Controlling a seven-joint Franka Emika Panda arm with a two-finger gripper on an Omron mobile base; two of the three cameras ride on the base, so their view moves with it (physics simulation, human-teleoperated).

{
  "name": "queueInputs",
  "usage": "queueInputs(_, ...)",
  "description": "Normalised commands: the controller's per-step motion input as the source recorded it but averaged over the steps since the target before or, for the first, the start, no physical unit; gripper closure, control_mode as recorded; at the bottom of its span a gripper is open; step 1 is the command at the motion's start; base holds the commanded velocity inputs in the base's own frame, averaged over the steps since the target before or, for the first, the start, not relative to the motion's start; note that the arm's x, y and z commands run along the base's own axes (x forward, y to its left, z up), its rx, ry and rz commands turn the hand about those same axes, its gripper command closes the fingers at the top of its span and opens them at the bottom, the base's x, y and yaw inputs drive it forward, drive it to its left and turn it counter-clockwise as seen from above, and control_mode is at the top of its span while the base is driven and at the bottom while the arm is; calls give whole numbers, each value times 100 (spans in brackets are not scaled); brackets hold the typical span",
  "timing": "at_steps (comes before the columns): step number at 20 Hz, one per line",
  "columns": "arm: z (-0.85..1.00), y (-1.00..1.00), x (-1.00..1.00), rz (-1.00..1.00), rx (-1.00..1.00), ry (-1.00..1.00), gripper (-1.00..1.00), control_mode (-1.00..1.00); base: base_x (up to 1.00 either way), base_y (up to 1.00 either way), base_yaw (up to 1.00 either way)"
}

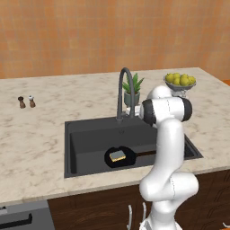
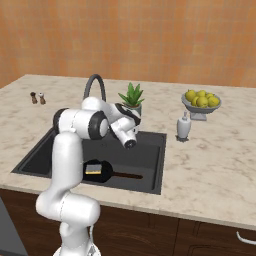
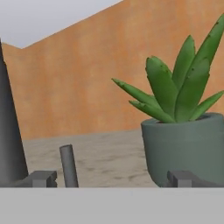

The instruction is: Pick the pan and sponge and place them into the sink. Then turn on the water.

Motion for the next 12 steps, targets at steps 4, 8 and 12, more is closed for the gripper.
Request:
queueInputs(4, -1, 6, 3, -8, -1, 0, -100, -100, 0, 0, 0)
queueInputs(8, 0, 16, 0, -14, -3, 0, -100, -100, 0, 0, 0)
queueInputs(12, 0, 16, 0, -14, -4, 0, -100, -100, 0, 0, 0)
